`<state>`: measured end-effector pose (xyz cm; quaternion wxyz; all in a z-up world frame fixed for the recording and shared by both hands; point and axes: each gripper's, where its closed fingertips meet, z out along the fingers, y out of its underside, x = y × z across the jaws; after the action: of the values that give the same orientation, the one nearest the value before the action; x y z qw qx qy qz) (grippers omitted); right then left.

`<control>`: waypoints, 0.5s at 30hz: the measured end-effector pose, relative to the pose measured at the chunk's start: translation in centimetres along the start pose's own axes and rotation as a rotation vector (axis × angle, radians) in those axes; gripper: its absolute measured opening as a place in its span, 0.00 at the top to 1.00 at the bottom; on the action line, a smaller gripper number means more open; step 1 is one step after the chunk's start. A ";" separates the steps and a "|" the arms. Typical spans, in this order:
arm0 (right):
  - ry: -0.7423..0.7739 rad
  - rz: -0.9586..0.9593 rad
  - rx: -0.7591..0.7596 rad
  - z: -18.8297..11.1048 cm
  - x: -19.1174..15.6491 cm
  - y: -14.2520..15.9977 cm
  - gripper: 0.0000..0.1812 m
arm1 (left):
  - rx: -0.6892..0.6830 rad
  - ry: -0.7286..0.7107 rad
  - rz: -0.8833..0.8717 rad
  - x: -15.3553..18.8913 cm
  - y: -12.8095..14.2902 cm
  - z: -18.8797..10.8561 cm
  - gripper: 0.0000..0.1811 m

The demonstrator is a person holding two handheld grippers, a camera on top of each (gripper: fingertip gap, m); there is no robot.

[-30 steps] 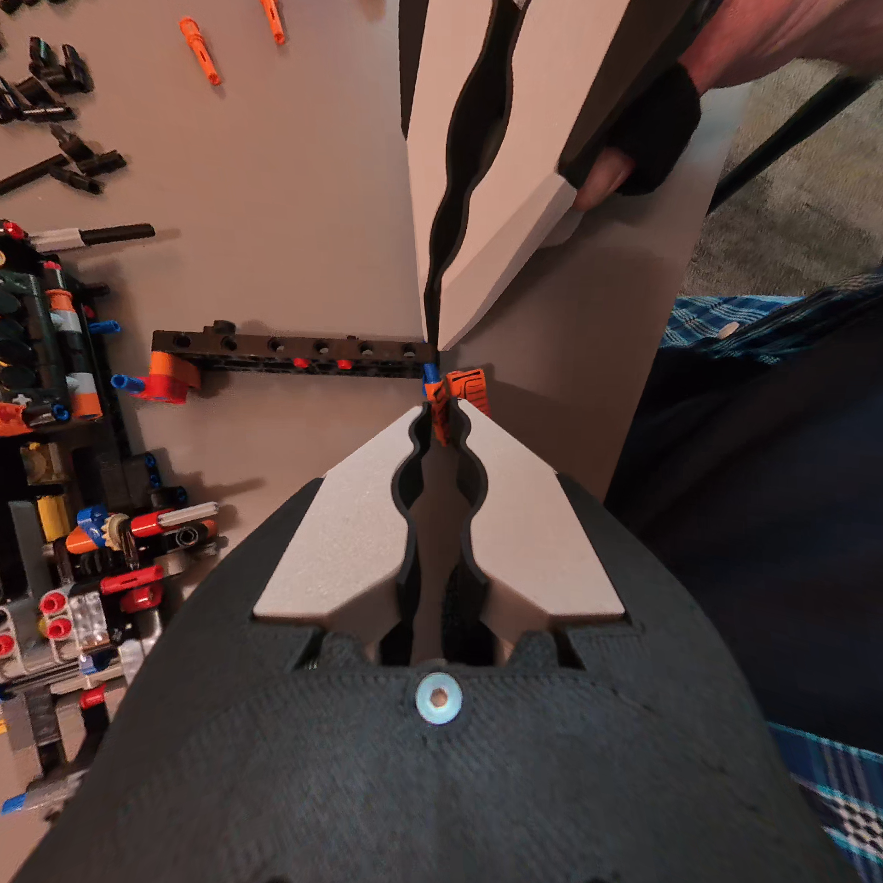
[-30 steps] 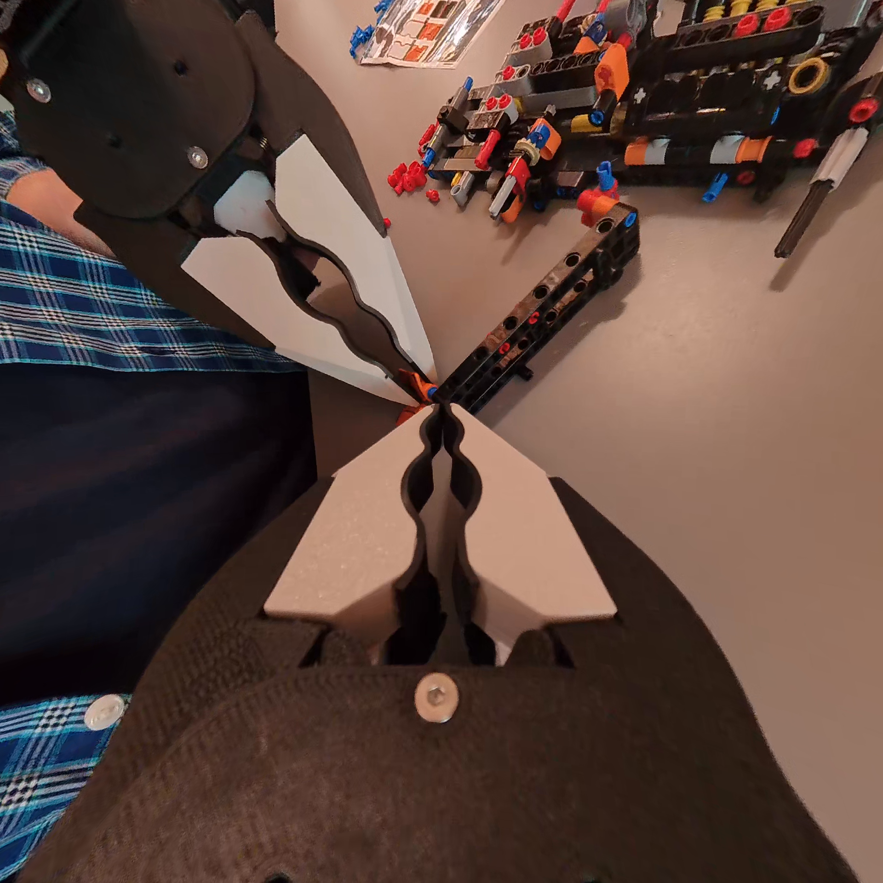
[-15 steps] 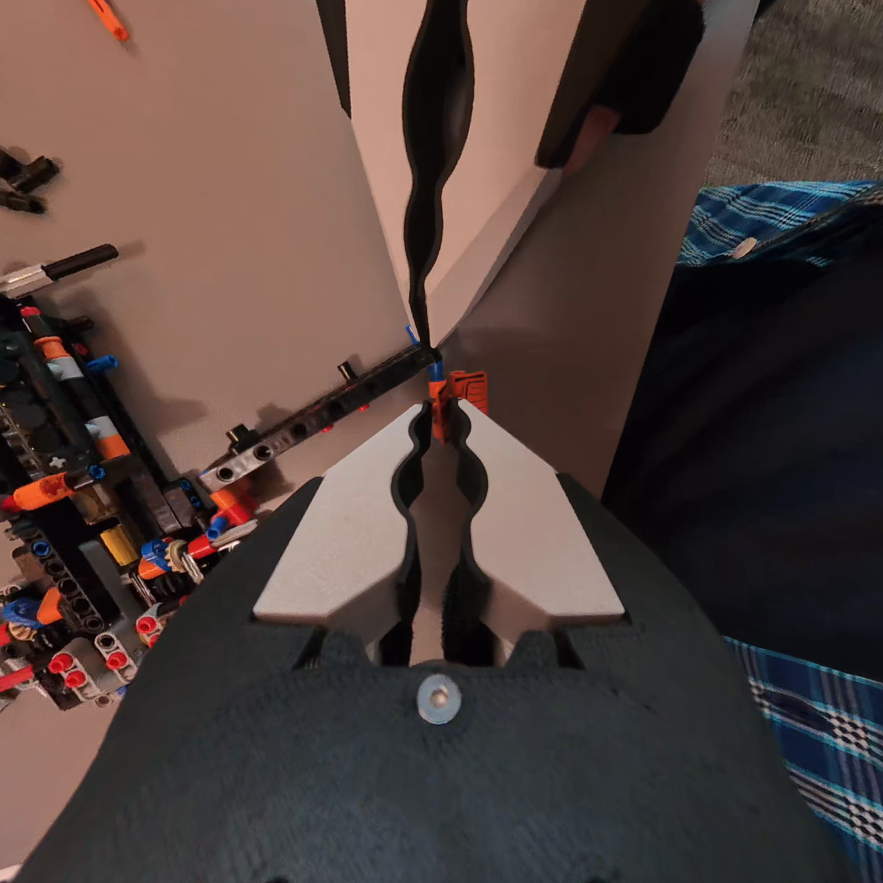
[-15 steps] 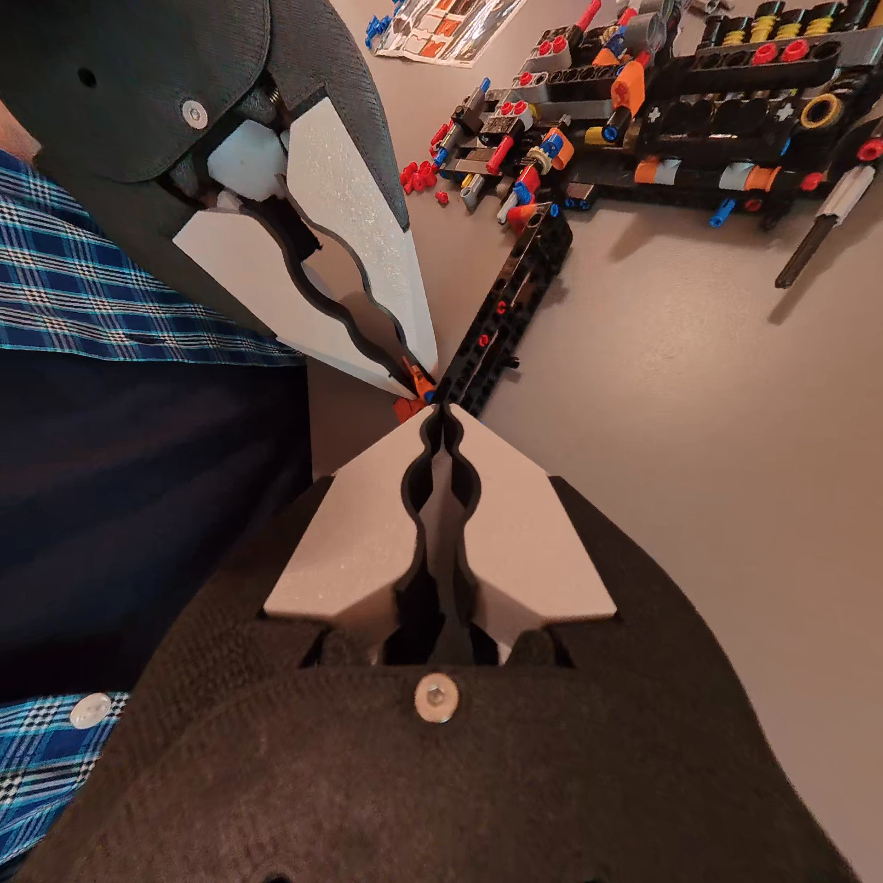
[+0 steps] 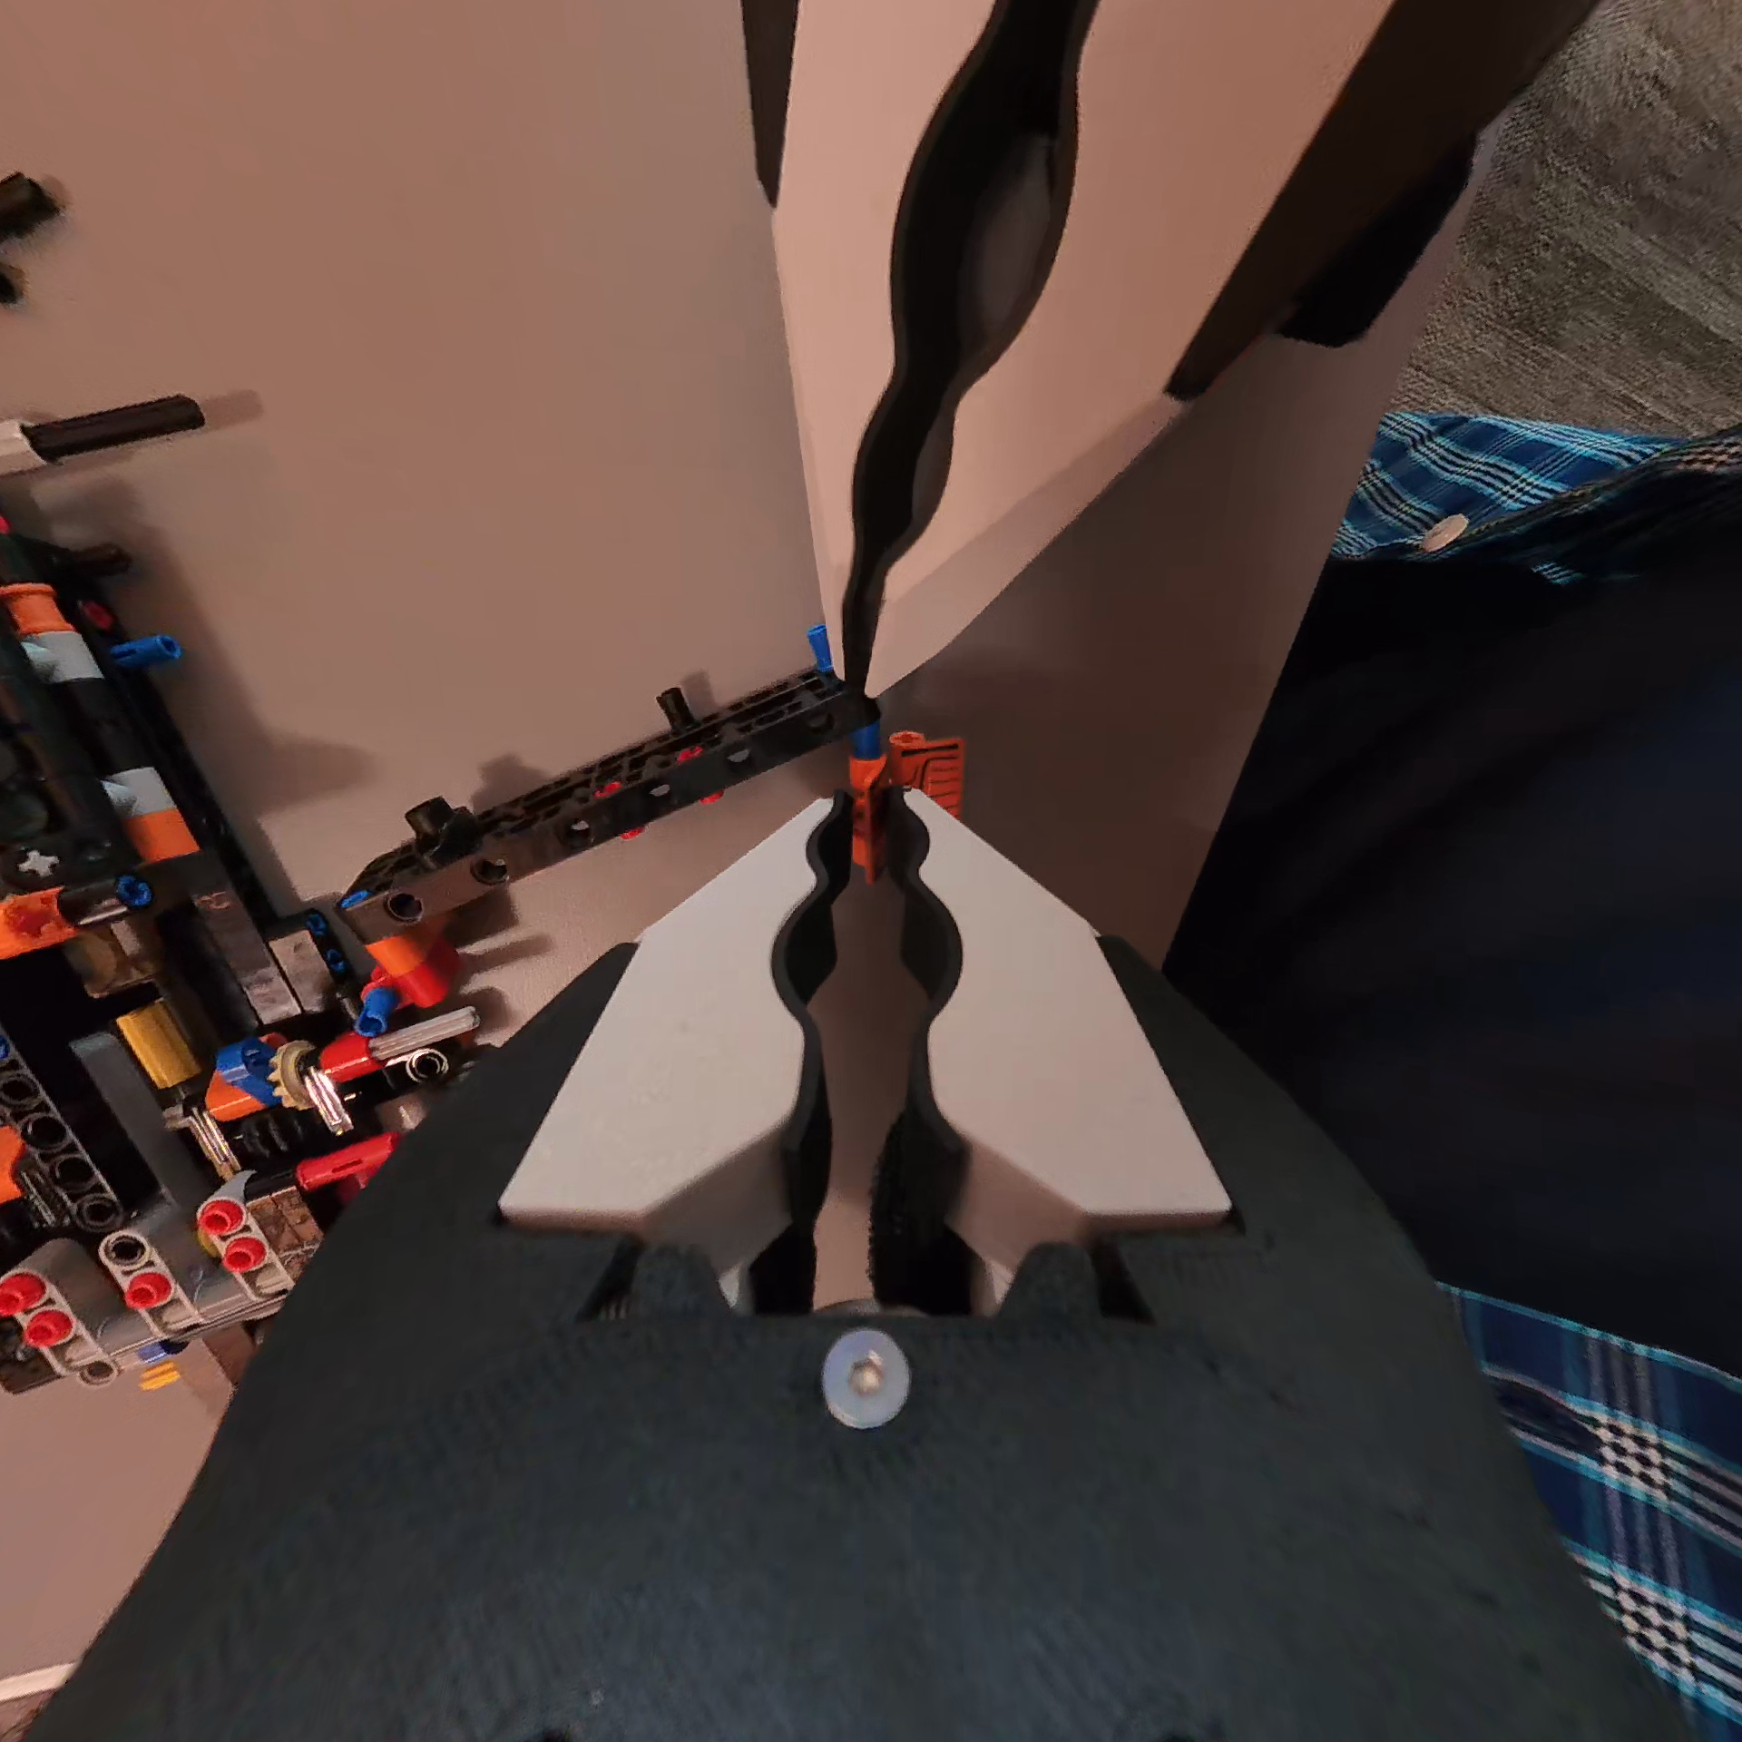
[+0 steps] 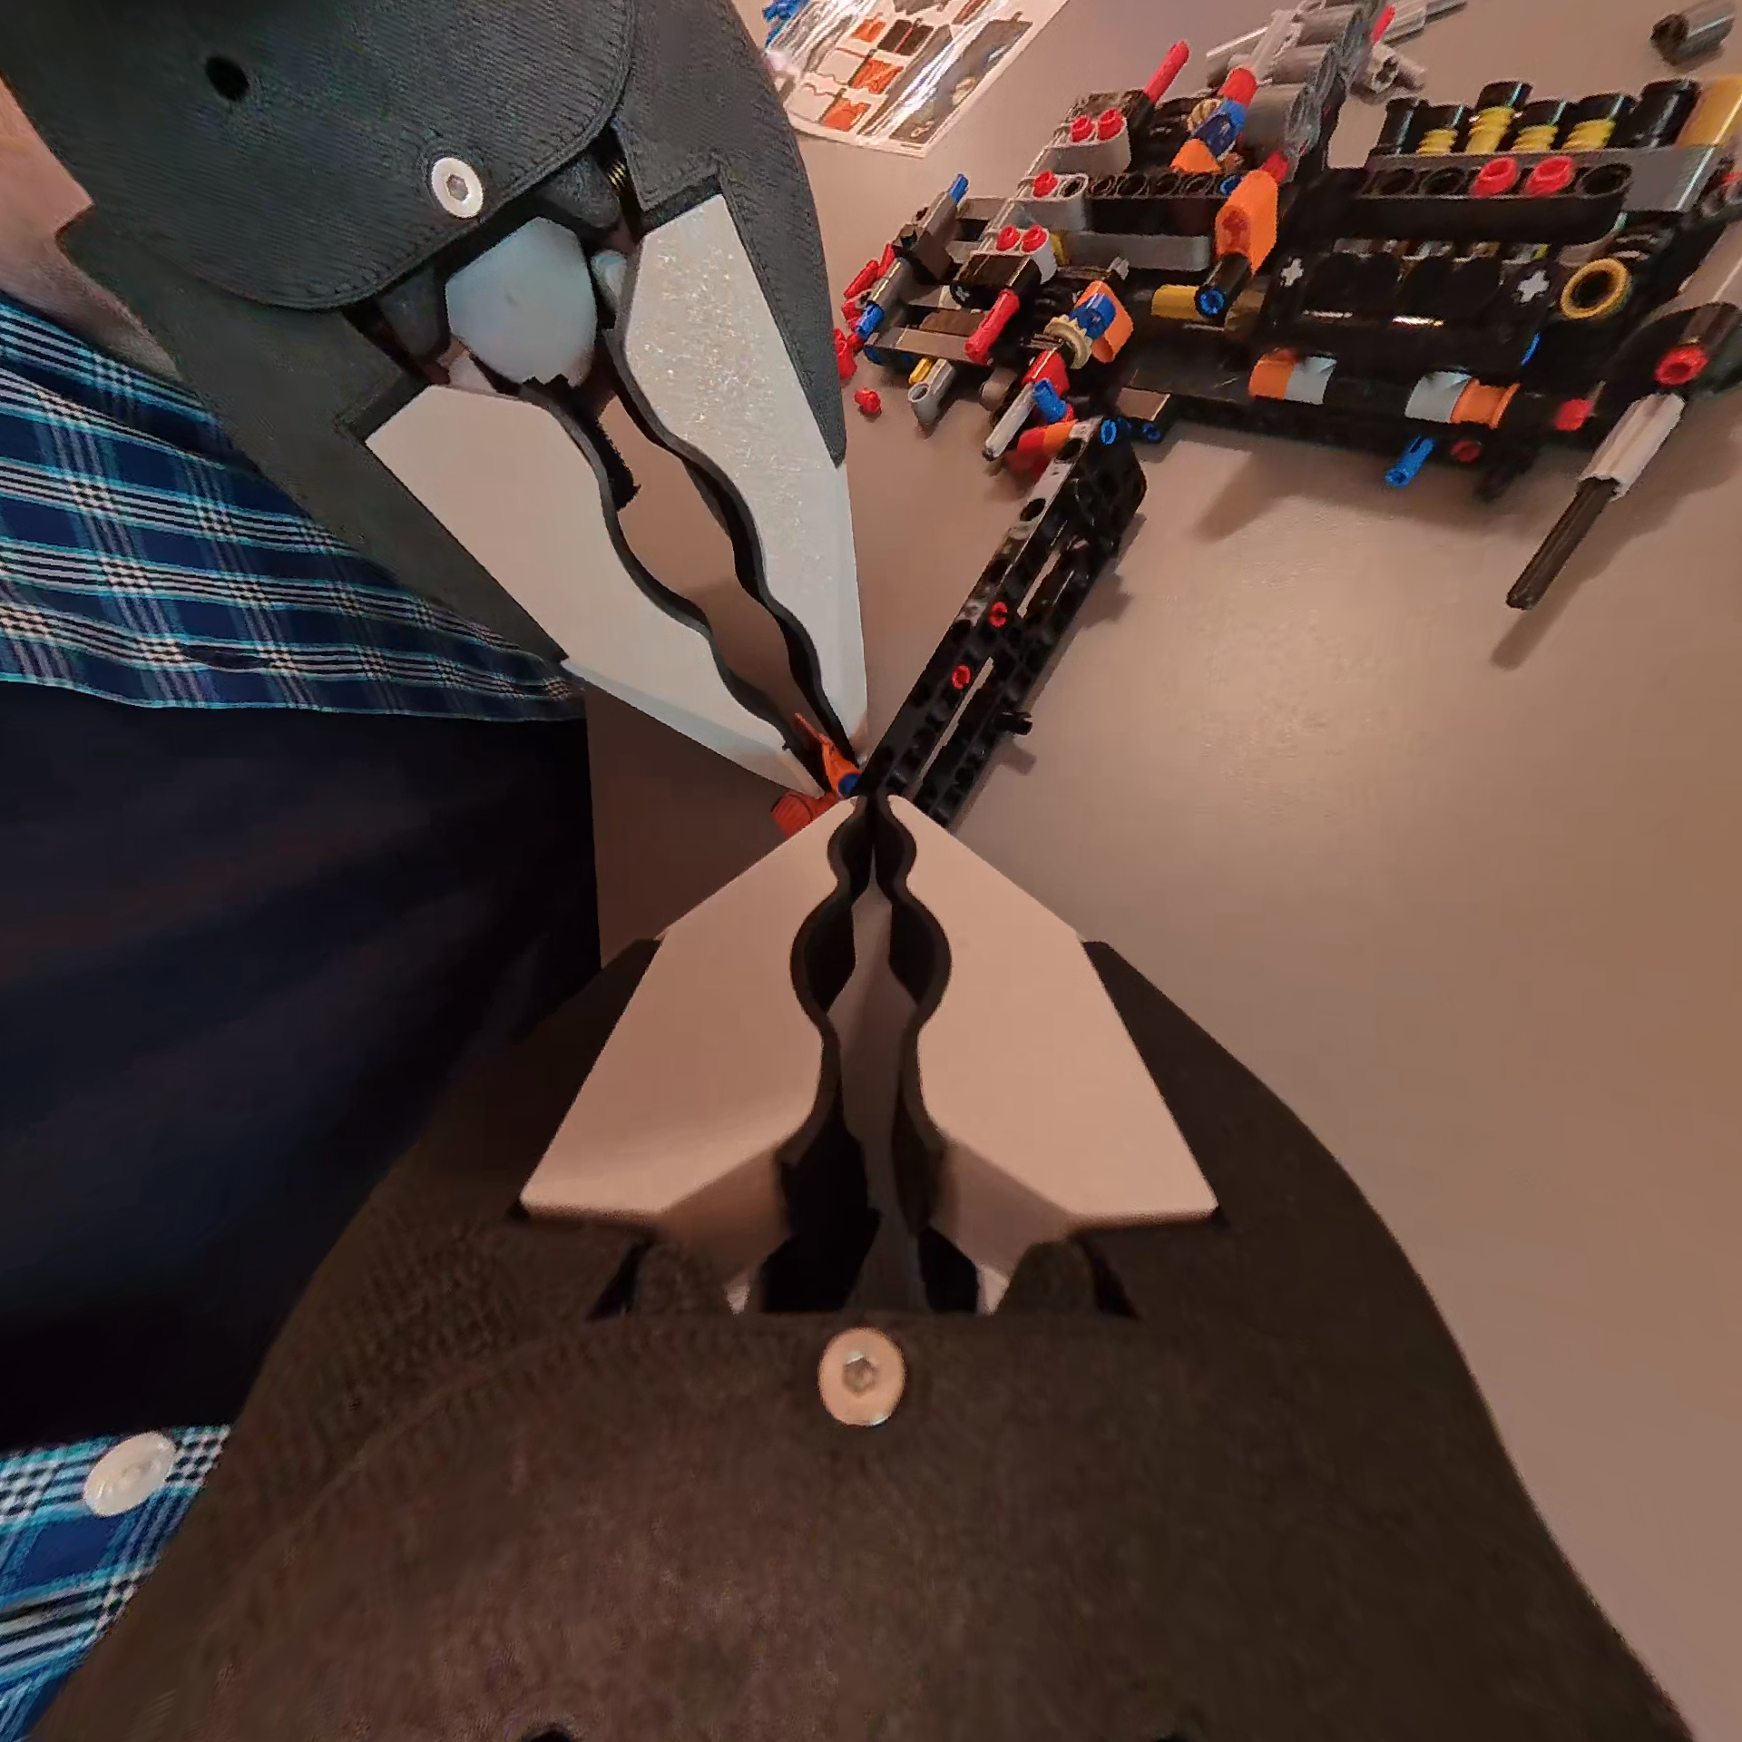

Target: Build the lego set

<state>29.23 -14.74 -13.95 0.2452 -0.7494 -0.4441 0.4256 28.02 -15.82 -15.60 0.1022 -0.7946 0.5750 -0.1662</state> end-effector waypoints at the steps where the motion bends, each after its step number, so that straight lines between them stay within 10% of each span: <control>1: 0.006 -0.003 0.002 0.0 0.0 0.0 1.00 | 0.002 0.003 -0.009 0.0 0.0 0.0 0.97; 15: -0.010 0.002 0.002 0.0 -0.1 0.0 1.00 | 0.019 0.000 -0.064 -0.1 -0.1 0.0 0.97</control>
<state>29.24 -14.84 -13.90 0.2433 -0.7474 -0.4442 0.4300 28.09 -15.69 -15.63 0.1043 -0.8116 0.5476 -0.1749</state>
